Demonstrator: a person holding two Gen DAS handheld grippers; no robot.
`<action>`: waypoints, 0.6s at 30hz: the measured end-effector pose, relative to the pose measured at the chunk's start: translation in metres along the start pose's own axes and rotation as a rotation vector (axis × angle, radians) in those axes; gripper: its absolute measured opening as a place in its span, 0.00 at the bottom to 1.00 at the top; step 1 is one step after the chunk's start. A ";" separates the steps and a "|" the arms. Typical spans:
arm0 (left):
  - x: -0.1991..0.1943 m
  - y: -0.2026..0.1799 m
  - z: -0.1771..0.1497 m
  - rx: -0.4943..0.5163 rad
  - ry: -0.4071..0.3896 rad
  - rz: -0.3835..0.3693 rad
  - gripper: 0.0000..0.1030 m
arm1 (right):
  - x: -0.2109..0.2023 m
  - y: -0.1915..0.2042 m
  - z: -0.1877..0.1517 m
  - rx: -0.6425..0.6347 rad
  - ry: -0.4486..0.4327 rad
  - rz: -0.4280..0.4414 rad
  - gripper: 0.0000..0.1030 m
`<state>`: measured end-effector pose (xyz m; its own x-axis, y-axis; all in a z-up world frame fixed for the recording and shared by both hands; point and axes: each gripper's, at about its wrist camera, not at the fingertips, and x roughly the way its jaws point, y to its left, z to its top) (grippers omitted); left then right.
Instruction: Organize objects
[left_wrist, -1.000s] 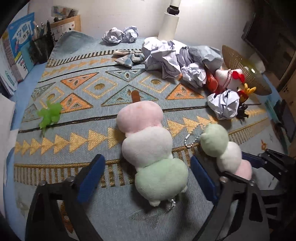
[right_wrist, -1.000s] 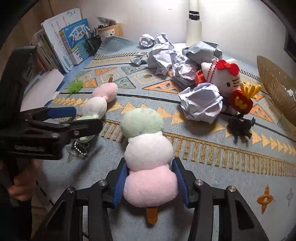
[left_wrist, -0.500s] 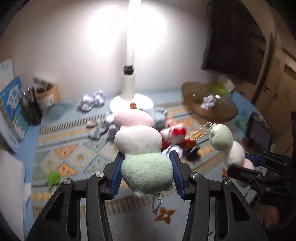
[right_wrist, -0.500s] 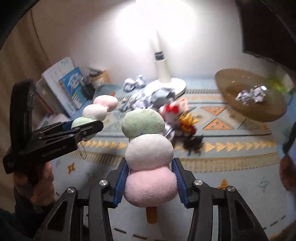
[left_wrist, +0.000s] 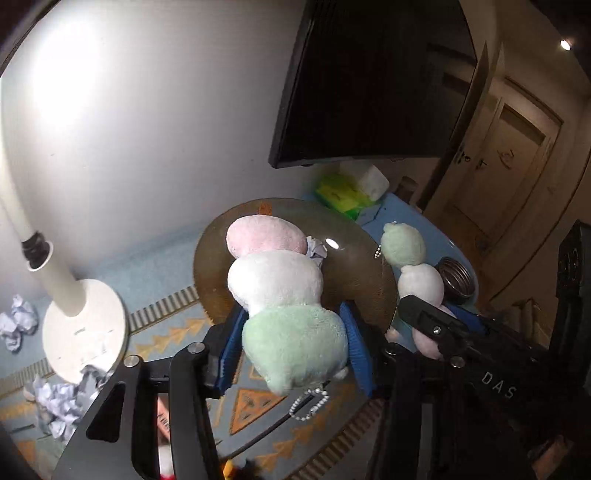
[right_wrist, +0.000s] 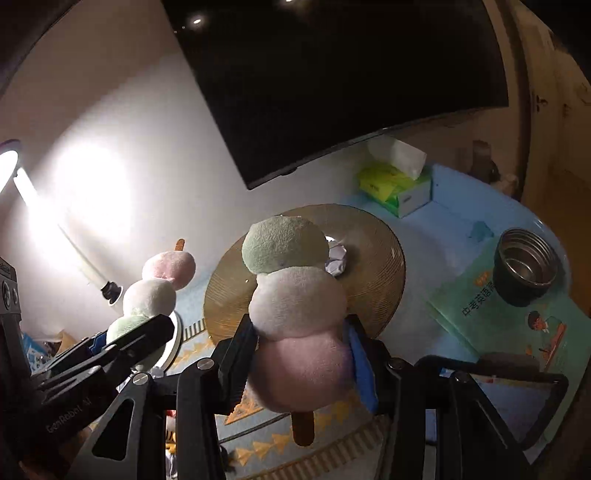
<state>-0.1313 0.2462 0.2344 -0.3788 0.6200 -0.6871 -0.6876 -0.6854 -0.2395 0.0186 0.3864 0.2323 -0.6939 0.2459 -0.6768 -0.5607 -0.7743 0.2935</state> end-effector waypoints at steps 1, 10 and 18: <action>0.011 0.000 0.004 -0.005 0.009 0.007 0.53 | 0.007 0.001 0.005 -0.006 0.006 -0.024 0.50; -0.020 0.013 -0.005 -0.049 -0.064 0.029 0.57 | -0.001 -0.007 0.002 -0.009 -0.006 -0.033 0.51; -0.147 0.026 -0.049 -0.087 -0.278 0.076 0.57 | -0.064 0.039 -0.039 -0.124 -0.045 0.124 0.51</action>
<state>-0.0632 0.1185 0.2951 -0.5907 0.6382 -0.4937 -0.5996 -0.7567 -0.2607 0.0586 0.3173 0.2607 -0.7753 0.1673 -0.6090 -0.4110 -0.8658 0.2853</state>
